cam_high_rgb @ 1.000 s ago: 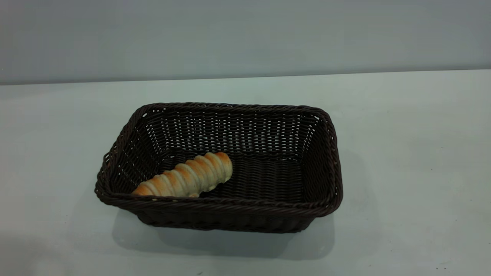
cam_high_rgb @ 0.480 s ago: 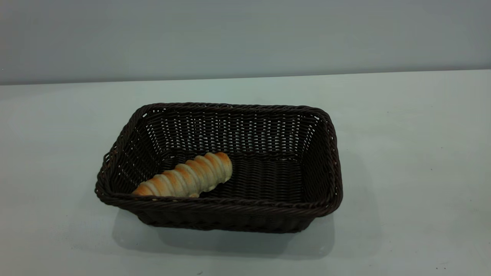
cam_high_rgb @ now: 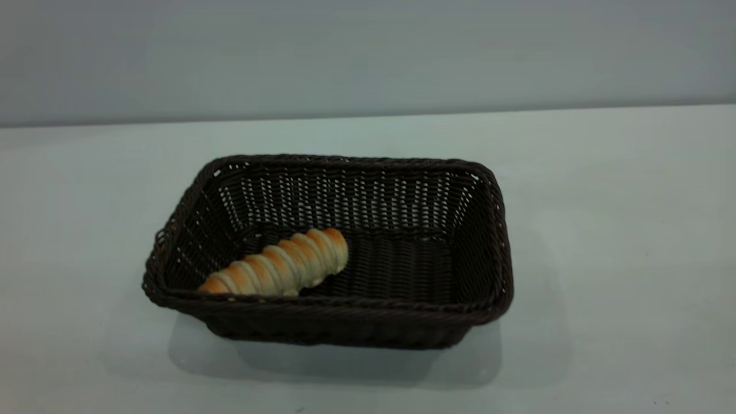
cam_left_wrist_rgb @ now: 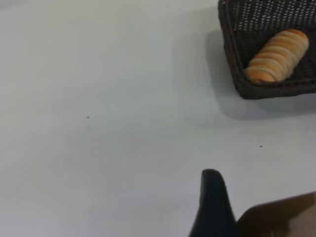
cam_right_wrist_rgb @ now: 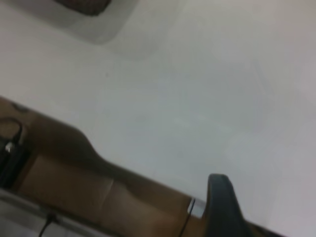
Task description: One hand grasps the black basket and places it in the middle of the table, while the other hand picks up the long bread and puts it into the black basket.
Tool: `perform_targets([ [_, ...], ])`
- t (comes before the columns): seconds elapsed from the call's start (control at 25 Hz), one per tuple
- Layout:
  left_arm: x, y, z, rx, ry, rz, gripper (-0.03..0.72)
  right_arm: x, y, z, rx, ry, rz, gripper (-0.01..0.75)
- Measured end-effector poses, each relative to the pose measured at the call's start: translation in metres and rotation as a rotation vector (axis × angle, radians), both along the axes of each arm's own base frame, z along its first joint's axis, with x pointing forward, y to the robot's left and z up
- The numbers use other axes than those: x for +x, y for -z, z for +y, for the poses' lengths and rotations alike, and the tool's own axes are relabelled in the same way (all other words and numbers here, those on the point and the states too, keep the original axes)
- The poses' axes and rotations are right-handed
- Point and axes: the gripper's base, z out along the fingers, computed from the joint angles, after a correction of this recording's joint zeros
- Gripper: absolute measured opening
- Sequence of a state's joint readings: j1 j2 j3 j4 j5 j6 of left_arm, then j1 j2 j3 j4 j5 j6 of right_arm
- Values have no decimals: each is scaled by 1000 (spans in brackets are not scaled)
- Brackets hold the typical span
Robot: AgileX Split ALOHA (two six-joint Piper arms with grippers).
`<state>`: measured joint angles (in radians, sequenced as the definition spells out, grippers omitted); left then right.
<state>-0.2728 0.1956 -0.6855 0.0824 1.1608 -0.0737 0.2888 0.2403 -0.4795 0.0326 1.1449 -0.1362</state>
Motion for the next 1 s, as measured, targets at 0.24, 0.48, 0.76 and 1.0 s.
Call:
perform_targets([
  [0.24,-11,14,1,-27,13,-23,555,-8,0,-2,21,1,-67,461],
  [0.48,-14,25,2,-17,25,-26,555,-16,-1,-5,38,2,-121,461],
  [0.76,-9,42,0,5,34,19,555,-17,-1,-5,40,2,-130,461],
  [1.0,-9,42,0,5,36,14,555,-17,-1,-5,40,2,-130,461],
])
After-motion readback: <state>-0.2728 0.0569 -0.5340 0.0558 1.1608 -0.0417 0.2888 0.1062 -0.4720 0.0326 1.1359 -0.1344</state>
